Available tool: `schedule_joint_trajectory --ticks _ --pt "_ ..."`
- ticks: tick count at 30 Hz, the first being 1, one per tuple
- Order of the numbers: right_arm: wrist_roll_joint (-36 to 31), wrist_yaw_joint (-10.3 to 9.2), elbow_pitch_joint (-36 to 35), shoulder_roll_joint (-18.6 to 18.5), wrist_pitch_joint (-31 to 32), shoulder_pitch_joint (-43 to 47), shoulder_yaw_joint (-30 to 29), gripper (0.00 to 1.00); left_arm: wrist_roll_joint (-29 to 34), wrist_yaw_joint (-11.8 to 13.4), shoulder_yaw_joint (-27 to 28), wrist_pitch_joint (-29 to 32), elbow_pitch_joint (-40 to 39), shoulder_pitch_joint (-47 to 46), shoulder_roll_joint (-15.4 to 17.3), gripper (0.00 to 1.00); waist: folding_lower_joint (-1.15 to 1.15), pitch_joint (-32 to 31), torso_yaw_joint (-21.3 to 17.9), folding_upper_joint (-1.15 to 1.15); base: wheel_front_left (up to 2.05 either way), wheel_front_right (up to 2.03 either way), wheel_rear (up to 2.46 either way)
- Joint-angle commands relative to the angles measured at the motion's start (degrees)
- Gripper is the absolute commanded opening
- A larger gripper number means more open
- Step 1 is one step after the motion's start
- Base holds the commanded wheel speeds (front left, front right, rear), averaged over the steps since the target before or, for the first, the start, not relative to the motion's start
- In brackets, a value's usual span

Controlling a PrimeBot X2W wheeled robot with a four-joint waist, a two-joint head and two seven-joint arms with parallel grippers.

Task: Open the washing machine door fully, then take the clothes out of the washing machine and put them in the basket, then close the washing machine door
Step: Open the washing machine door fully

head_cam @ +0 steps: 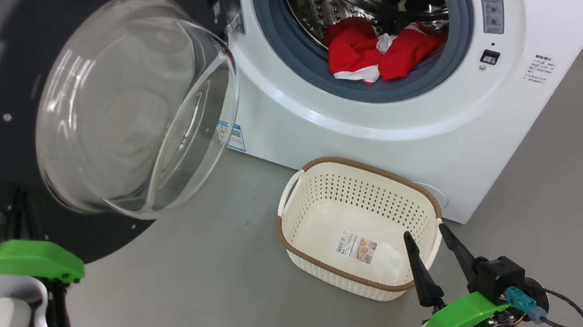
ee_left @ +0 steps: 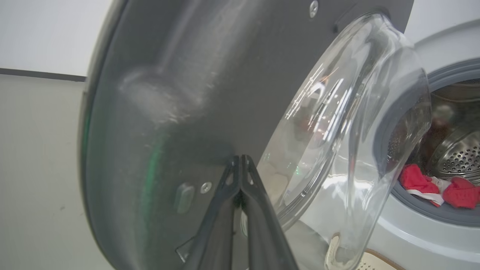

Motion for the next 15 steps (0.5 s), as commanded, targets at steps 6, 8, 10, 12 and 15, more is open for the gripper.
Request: schedule_joint_trajectory --ticks 6,8,10,12,15 --pt "0.2 0.37 -0.8 -1.5 -0.5 -2.2 2.6 1.0 -1.0 -1.9 4.9 -1.4 5.4 -6.9 4.0 0.0 0.0 1.5 0.1 0.0 0.0 0.0 0.0" --pt "0.3 0.37 -0.7 -1.9 -0.5 -2.2 2.7 1.0 -0.9 -2.6 5.2 -1.5 7.2 -8.2 4.3 0.0 0.0 1.8 0.1 0.0 0.0 0.0 0.0" --pt "0.4 0.37 -0.7 -2.3 -0.5 -2.2 2.9 1.0 -0.7 -3.1 5.6 -1.6 9.0 -9.3 4.7 0.0 0.0 2.2 0.2 0.0 0.0 0.0 0.0" --pt "0.4 0.37 -0.7 -2.6 -0.5 -2.2 3.0 1.0 -0.6 -3.4 6.2 -1.7 10.7 -10.4 5.1 0.0 0.0 2.4 0.2 0.0 0.0 0.0 0.0" --pt "0.5 0.37 -0.8 -3.2 -0.5 -2.4 3.4 1.0 -0.6 -4.1 8.5 -1.7 13.3 -12.1 5.7 0.0 0.0 2.6 0.0 0.0 0.0 0.0 0.0"
